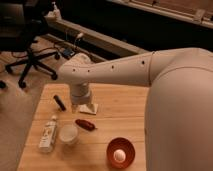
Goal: Drag the pepper across the table
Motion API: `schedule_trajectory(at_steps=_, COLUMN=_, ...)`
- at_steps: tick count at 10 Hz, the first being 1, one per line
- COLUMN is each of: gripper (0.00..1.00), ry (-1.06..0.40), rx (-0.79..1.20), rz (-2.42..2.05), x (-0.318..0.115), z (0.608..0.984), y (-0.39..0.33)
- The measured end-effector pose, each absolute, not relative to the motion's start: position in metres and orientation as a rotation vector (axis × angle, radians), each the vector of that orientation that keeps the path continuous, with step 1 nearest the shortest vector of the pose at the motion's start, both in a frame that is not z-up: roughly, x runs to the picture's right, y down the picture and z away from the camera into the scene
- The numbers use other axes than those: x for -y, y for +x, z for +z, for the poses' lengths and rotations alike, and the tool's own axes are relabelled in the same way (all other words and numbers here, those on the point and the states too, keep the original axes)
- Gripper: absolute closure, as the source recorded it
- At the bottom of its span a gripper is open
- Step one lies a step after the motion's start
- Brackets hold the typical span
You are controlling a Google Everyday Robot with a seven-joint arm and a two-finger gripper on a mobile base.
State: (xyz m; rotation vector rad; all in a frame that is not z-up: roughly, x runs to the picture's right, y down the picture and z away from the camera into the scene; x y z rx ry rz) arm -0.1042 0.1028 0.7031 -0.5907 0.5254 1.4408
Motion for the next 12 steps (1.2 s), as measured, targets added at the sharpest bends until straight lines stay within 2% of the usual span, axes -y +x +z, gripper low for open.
schedule_trajectory(at_steps=6, gripper=0.35, ry=-0.586, rx=-0.503, rz=1.404, x=-0.1, z=0.706, y=-0.104)
schedule_trajectory(at_steps=12, gripper=0.35, ry=-0.588, rx=-0.296, rz=0.916, x=-0.101, z=0.744, y=-0.095)
